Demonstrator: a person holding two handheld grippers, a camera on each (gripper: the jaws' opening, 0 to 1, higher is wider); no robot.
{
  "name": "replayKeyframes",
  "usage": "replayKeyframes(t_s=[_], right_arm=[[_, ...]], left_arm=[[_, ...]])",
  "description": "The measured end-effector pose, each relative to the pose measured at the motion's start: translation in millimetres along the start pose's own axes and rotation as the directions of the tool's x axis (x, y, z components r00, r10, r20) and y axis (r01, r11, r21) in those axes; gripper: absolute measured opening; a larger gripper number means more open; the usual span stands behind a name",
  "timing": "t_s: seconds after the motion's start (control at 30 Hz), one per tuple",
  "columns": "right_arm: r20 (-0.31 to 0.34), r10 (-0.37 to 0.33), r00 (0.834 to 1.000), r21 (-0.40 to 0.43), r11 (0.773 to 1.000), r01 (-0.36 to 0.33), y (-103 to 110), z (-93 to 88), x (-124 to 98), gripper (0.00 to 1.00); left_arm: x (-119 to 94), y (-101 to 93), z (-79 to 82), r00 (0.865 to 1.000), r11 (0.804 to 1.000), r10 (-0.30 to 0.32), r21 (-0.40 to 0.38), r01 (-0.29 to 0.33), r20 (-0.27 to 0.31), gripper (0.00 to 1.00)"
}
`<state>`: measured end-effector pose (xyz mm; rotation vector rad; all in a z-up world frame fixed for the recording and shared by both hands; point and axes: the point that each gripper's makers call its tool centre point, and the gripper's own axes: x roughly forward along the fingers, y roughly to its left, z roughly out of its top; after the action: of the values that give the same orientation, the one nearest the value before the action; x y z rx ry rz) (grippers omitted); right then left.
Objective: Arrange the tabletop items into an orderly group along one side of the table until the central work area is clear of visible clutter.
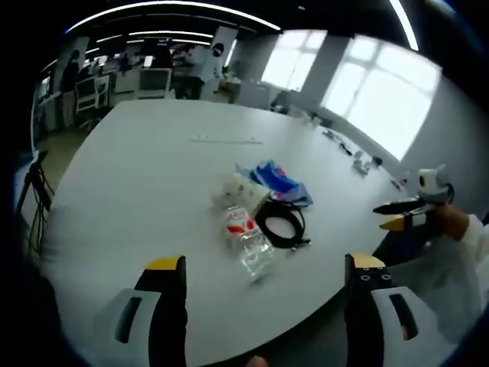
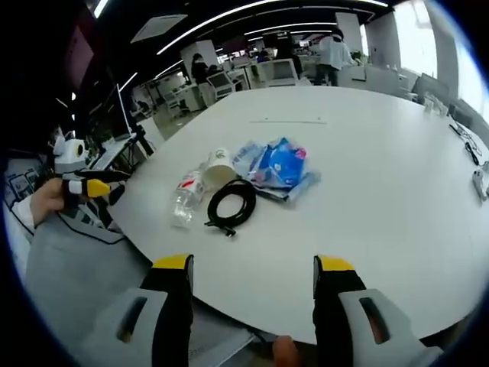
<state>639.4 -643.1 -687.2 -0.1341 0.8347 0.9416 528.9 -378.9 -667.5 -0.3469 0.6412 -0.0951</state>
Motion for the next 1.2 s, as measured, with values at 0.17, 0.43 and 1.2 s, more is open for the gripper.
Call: replayKeyframes(t_s=[0.17,0.43,1.2], right_arm=[[0.009,0.007,1.000,0.003,1.000,-0.007,0.5,0.6,-2.1,0.61],[-0.011,0.010,1.000,0.012,1.000,-0.010,-0.8,-9.5,-2.5,0.61],[-0.002,0.044,0.999,0.033,0.999,-0.043,7.7,-11.4,9.9,0.61]], left_arm=[[-1.5,2.0,2.5,1.000,1.000,0.008,-0.009,-0.008,0.012,0.82],[2.2,-0.3,-1.1,1.000,1.000,-0.002,0.003,0.002,-0.013,0.82],[3.4,1.1,-1.7,1.000,1.000,-0.011,-0.003,0.011,-0.013,0.83]])
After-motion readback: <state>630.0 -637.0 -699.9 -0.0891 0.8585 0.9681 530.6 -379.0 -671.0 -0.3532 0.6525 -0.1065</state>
